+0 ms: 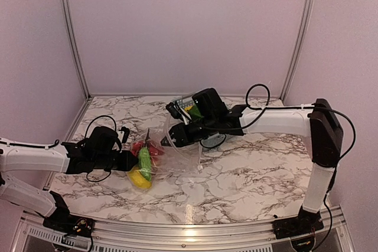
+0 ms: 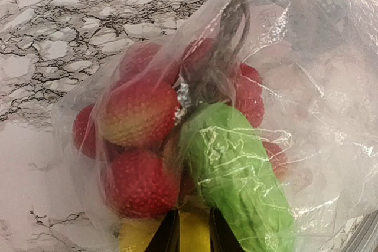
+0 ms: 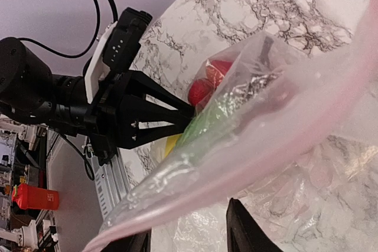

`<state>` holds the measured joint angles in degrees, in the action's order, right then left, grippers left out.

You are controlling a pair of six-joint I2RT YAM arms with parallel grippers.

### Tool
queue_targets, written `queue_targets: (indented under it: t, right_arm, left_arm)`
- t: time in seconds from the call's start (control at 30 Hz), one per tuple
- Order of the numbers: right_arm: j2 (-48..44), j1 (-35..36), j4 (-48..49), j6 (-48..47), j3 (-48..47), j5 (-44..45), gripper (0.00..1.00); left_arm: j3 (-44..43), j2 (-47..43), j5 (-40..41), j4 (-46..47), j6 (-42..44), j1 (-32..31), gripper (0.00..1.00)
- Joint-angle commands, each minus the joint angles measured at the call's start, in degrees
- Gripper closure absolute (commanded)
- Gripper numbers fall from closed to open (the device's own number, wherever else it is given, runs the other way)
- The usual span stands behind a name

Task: Open the zip-top bag and remove the fake food
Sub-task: Adjust the zipper food storage bag at the center of the board.

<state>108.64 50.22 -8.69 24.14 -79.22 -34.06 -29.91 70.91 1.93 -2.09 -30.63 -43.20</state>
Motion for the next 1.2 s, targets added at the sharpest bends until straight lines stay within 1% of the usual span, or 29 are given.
queue_targets:
  t: [0.0, 0.13, 0.33, 0.57, 0.83, 0.93, 1.17]
  right_arm:
    - [-1.6, 0.2, -1.9, -0.7, -2.4, 1.7, 0.58]
    - [-3.0, 0.2, -2.3, -0.9, -0.3, 4.0, 0.57]
    - [-8.0, 0.0, -4.6, -1.9, 2.3, 13.7, 0.55]
    - [-13.2, -0.1, -6.4, -3.5, 4.8, 16.9, 0.50]
    - [-15.5, 1.1, -8.9, -7.6, 4.7, 18.6, 0.37]
    - [-14.5, 2.0, -10.0, -8.7, 3.8, 18.5, 0.37]
    - [-11.2, 3.9, -11.8, -9.5, 2.4, 18.5, 0.46]
  left_arm:
    - [-1.0, 0.7, -0.4, -2.0, 0.6, -0.4, 0.80]
    - [-0.7, 0.9, 0.6, -2.9, 0.5, -0.2, 0.80]
    - [0.1, 2.0, -0.2, -1.6, -0.6, 0.4, 0.80]
    - [0.7, 2.9, -1.4, 0.2, -1.1, 0.9, 0.80]
    - [0.6, 3.4, -1.7, 1.0, -1.3, 1.1, 0.80]
    - [0.4, 3.5, -1.7, 1.0, -1.4, 1.1, 0.80]
    - [0.0, 3.9, -1.7, 0.9, -1.1, 1.1, 0.80]
